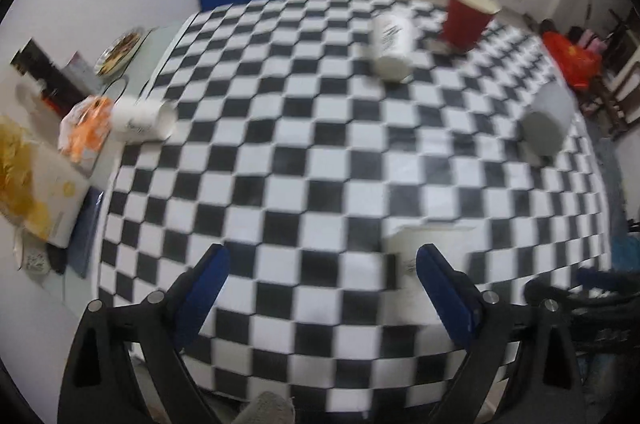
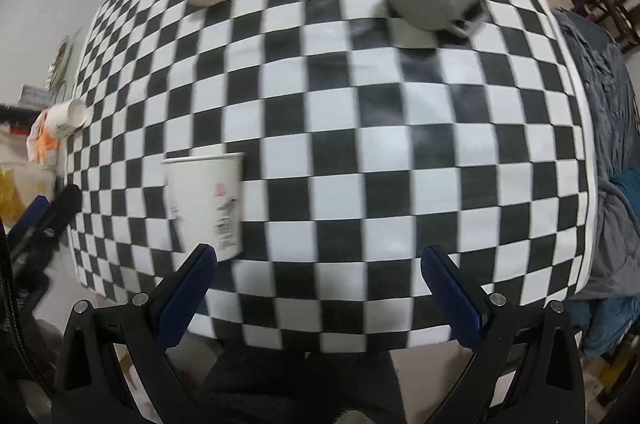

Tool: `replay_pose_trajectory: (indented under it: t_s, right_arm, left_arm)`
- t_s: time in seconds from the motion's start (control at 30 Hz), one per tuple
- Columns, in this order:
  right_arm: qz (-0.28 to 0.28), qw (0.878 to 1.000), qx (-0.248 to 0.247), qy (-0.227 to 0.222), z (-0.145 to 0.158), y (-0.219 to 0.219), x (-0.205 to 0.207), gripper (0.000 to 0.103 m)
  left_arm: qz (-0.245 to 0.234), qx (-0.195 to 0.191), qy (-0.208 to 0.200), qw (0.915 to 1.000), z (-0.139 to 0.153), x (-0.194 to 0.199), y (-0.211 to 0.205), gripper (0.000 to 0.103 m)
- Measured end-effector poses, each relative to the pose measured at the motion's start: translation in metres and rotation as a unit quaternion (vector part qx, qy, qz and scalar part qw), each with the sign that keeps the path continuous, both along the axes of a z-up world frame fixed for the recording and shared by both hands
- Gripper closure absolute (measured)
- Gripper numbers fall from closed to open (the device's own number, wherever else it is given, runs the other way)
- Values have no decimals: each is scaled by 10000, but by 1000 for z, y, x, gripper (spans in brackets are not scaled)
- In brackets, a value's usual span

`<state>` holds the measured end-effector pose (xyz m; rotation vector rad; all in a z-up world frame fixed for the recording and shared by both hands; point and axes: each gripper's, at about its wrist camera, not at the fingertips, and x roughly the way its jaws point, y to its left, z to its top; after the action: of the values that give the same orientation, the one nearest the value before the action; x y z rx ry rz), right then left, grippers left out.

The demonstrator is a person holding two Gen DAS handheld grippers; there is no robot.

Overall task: Flip cup upright
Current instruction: 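Grasp the cup with the right tool while the left tool releases it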

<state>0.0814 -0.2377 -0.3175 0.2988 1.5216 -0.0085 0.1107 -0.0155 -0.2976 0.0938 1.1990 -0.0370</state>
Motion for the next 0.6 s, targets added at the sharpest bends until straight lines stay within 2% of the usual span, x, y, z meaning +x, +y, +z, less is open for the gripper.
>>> replay_pose_trajectory:
  t_s: [0.23,0.5,0.6]
  right_arm:
    - [239,9987,266,354,-16,44,35,0]
    - [322,9928,422,1074,-57,66,61,5]
    - [337,9896,468,1320,-72,70,69,11]
  left_arm:
    - [206,138,567,9981,-54,13,39,8]
    - [78,94,811,9966,-91,31,55,8]
    - [-1,76,866,9962,-100,38,56,8]
